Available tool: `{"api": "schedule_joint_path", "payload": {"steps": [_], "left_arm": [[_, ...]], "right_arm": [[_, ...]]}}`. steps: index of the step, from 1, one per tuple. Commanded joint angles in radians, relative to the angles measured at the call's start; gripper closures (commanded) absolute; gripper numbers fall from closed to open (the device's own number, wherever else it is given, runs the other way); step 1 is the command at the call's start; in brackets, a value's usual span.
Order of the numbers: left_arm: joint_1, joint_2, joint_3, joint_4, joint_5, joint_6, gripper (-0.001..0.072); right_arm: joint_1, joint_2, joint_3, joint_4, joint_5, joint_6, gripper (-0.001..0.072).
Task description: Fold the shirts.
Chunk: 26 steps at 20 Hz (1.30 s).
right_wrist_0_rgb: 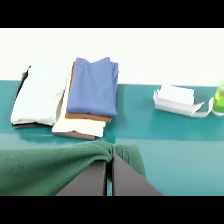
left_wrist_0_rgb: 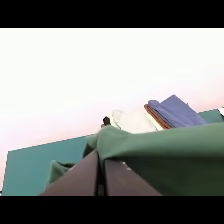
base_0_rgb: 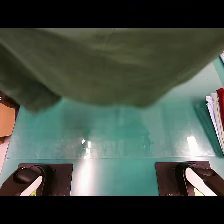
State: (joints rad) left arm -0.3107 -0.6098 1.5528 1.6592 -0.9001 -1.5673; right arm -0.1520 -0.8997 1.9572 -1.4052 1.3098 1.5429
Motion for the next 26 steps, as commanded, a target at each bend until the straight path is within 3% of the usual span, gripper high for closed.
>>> {"api": "schedule_joint_path", "payload": {"steps": [1, 3, 5, 12, 16, 17, 18, 19, 22, 24, 26], "left_arm": [[0.001, -0.068, -0.008, -0.006, -0.166, 0.002, 0.068], [0.001, -0.201, -0.042, -0.006, -0.304, 0.004, 0.068], [0.001, -0.354, -0.119, -0.014, -0.34, 0.003, 0.068], [0.001, -0.837, -0.262, -0.004, 0.056, 0.004, 0.0679], [0.005, -0.888, -0.261, -0.001, 0.097, 0.004, 0.0677], [0.016, -0.887, -0.248, -0.003, 0.073, 0.004, 0.0639], [0.032, -0.884, -0.228, -0.004, 0.032, 0.0, 0.0348], [0.052, -0.879, -0.2, -0.005, -0.026, -0.003, 0.0189], [0.135, -0.798, -0.157, -0.022, -0.2, -0.004, 0.0206], [0.176, -0.72, -0.201, -0.025, -0.273, -0.003, 0.0287], [0.182, -0.65, -0.285, -0.029, -0.302, -0.004, 0.0287]], "right_arm": [[0.0, -0.144, 0.154, -0.009, 0.063, 0.0, 0.0693], [0.002, -0.222, 0.104, 0.013, 0.061, 0.001, 0.0693], [0.014, -0.299, -0.007, 0.034, 0.06, 0.0, 0.0693], [0.151, -0.611, -0.257, 0.015, -0.112, 0.0, 0.0691], [0.196, -0.694, -0.256, 0.018, -0.15, 0.0, 0.0674], [0.196, -0.695, -0.256, 0.023, -0.158, 0.0, 0.048], [0.195, -0.689, -0.253, 0.026, -0.165, 0.001, 0.0262], [0.187, -0.678, -0.243, 0.025, -0.153, 0.001, 0.0248], [0.145, -0.586, -0.248, 0.023, -0.063, 0.001, 0.0251], [0.104, -0.481, -0.354, 0.021, -0.013, 0.008, 0.0259], [0.069, -0.377, -0.505, 0.021, 0.061, 0.032, 0.026]]}}
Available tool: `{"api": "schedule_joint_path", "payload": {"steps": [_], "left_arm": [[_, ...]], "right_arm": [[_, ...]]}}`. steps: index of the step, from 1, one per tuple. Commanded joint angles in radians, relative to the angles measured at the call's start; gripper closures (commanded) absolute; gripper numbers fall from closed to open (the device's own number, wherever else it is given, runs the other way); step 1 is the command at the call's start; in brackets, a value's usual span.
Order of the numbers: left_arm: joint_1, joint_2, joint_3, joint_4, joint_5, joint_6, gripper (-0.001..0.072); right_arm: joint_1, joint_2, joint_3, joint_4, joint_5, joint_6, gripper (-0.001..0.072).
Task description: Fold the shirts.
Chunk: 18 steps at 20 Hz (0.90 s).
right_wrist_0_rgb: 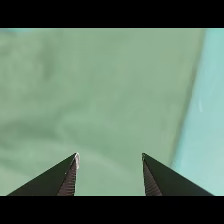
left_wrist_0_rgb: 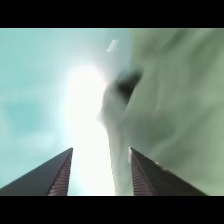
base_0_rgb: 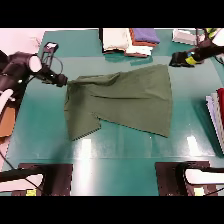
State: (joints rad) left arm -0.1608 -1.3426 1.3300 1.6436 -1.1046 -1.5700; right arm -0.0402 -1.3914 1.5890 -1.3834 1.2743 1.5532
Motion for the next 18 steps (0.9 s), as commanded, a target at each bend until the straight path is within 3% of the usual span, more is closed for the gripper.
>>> {"api": "schedule_joint_path", "payload": {"steps": [1, 4, 5, 6, 7, 12, 18], "left_arm": [[0.032, 0.105, -0.104, -0.04, -0.1, -0.001, 0.0287], [0.032, 0.129, -0.194, -0.138, -0.097, -0.001, 0.0286], [0.032, 0.127, -0.211, -0.166, -0.085, -0.001, 0.0287], [0.032, 0.127, -0.227, -0.184, -0.069, 0.0, 0.0287], [0.032, 0.127, -0.235, -0.191, -0.059, -0.001, 0.0286], [0.032, 0.127, -0.239, -0.19, -0.055, 0.0, 0.0287], [0.032, 0.127, -0.239, -0.19, -0.056, 0.0, 0.0287]], "right_arm": [[-0.052, 0.156, -0.215, -0.005, 0.119, 0.03, 0.026], [-0.062, 0.274, -0.486, -0.006, 0.113, 0.045, 0.0257], [-0.061, 0.299, -0.562, -0.004, 0.113, 0.052, 0.0229], [-0.061, 0.319, -0.638, -0.001, 0.114, 0.071, 0.0146], [-0.061, 0.335, -0.703, 0.003, 0.109, 0.092, 0.0137], [-0.059, 0.372, -0.919, 0.032, 0.032, 0.172, 0.0164], [0.015, 0.358, -0.974, 0.072, -0.057, 0.203, 0.0209]]}}
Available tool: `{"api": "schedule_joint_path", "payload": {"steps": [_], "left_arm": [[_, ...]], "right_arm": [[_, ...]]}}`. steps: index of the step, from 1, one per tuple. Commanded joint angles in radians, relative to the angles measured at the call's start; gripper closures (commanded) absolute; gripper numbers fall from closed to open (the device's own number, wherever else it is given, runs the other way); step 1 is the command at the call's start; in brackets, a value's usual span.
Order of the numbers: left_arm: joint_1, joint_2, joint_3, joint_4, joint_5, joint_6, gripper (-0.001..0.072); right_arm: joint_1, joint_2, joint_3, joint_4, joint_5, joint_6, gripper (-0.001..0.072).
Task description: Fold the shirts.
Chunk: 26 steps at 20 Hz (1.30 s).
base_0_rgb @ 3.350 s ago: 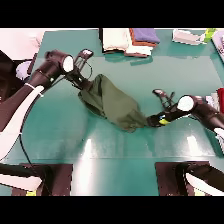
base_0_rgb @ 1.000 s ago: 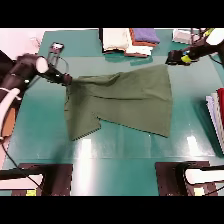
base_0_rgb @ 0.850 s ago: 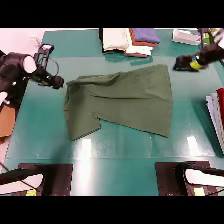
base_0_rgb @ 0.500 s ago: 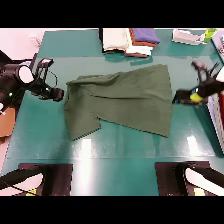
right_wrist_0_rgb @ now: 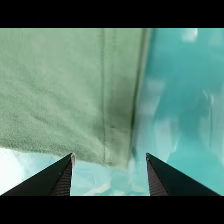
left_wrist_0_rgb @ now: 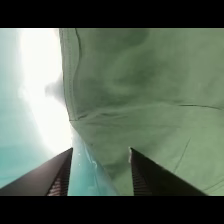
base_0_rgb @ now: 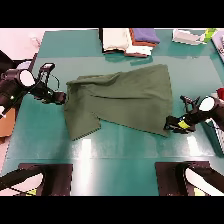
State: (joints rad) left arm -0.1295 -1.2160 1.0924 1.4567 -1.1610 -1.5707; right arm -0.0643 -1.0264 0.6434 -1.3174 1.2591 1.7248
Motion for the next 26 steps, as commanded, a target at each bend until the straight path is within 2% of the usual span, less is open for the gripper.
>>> {"api": "schedule_joint_path", "payload": {"steps": [1, 5, 7, 8, 9, 10, 15, 19, 26], "left_arm": [[0.0, 0.001, -0.001, -0.003, 0.001, 0.001, 0.0286], [0.0, 0.001, -0.001, 0.002, -0.003, 0.008, 0.0286], [0.0, 0.001, -0.001, 0.003, -0.002, 0.008, 0.0286], [0.0, 0.001, -0.001, 0.008, -0.001, 0.009, 0.0285], [0.0, 0.001, -0.001, 0.021, 0.002, 0.009, 0.024], [0.0, 0.0, -0.001, 0.043, 0.005, 0.008, 0.0128], [0.0, -0.089, -0.011, 0.061, 0.01, 0.008, 0.0125], [0.0, -0.195, -0.011, 0.061, 0.076, -0.02, 0.0125], [0.0, -0.225, -0.012, 0.061, 0.08, -0.037, 0.0126]], "right_arm": [[0.051, -0.027, -0.027, 0.009, -0.043, 0.034, 0.0209], [0.1, -0.095, -0.027, 0.008, -0.058, 0.048, 0.0214], [0.139, -0.11, -0.027, 0.006, -0.079, 0.048, 0.0355], [0.155, -0.113, -0.027, 0.007, -0.085, 0.048, 0.0479], [0.169, -0.113, -0.026, 0.005, -0.093, 0.048, 0.0617], [0.176, -0.112, -0.026, 0.006, -0.094, 0.048, 0.069], [0.179, -0.112, -0.026, 0.006, -0.09, 0.047, 0.0689], [0.18, -0.111, -0.026, 0.006, -0.085, 0.047, 0.069], [0.18, -0.111, -0.026, 0.006, -0.082, 0.039, 0.0689]]}}
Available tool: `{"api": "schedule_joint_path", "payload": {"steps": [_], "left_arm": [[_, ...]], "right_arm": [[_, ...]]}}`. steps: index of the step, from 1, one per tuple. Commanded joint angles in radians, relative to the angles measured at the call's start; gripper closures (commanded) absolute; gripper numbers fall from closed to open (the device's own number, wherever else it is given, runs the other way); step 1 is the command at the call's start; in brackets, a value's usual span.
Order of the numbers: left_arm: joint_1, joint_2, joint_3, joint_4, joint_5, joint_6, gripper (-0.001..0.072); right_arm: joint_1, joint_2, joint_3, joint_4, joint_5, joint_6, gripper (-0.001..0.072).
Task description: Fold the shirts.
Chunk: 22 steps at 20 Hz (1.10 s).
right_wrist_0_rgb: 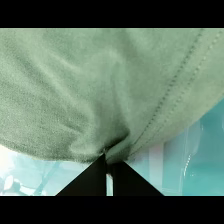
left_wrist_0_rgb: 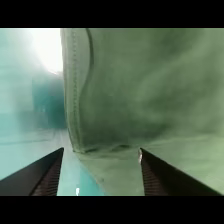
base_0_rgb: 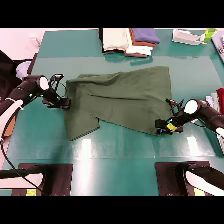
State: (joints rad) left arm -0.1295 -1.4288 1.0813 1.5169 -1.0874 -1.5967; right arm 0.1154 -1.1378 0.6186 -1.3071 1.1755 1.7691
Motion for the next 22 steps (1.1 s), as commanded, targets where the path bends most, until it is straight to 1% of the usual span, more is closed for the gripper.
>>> {"api": "schedule_joint_path", "payload": {"steps": [1, 2, 4, 6, 7, 8, 11, 14, 18, 20, 22], "left_arm": [[0.0, -0.013, -0.001, 0.0, 0.006, -0.011, 0.0127], [0.0, -0.013, -0.005, -0.001, 0.006, -0.011, 0.0128], [0.0, -0.014, -0.025, -0.003, 0.008, -0.012, 0.0227], [0.0, -0.013, -0.039, -0.003, 0.009, -0.023, 0.0229], [0.0, -0.009, -0.038, -0.003, 0.005, -0.022, 0.0414], [0.0, 0.002, -0.036, -0.003, 0.006, -0.022, 0.0684], [0.0, 0.057, 0.015, -0.003, 0.005, -0.021, 0.0679], [0.0, 0.195, 0.116, -0.001, 0.006, -0.017, 0.0679], [0.0, 0.453, 0.315, -0.002, 0.006, 0.008, 0.0679], [0.0, 0.571, 0.435, -0.003, 0.007, 0.008, 0.0679], [0.0, 0.65, 0.558, -0.005, 0.01, 0.008, 0.0679]], "right_arm": [[0.001, 0.0, -0.001, -0.003, 0.002, -0.005, 0.0689], [0.001, 0.0, -0.001, -0.004, 0.002, -0.005, 0.0689], [0.001, 0.0, -0.001, -0.004, 0.002, -0.005, 0.069], [0.001, 0.002, -0.001, -0.004, 0.002, -0.005, 0.0689], [0.001, 0.011, -0.001, -0.004, -0.002, -0.005, 0.0689], [0.0, 0.03, 0.0, -0.005, -0.011, -0.005, 0.069], [-0.002, 0.121, 0.008, -0.006, -0.036, -0.005, 0.069], [-0.032, 0.216, 0.132, -0.042, 0.025, -0.005, 0.0691], [-0.097, 0.35, 0.472, -0.135, 0.097, -0.027, 0.0691], [-0.145, 0.398, 0.666, -0.137, 0.101, -0.05, 0.0691], [-0.198, 0.418, 0.859, -0.137, 0.11, -0.07, 0.0691]]}}
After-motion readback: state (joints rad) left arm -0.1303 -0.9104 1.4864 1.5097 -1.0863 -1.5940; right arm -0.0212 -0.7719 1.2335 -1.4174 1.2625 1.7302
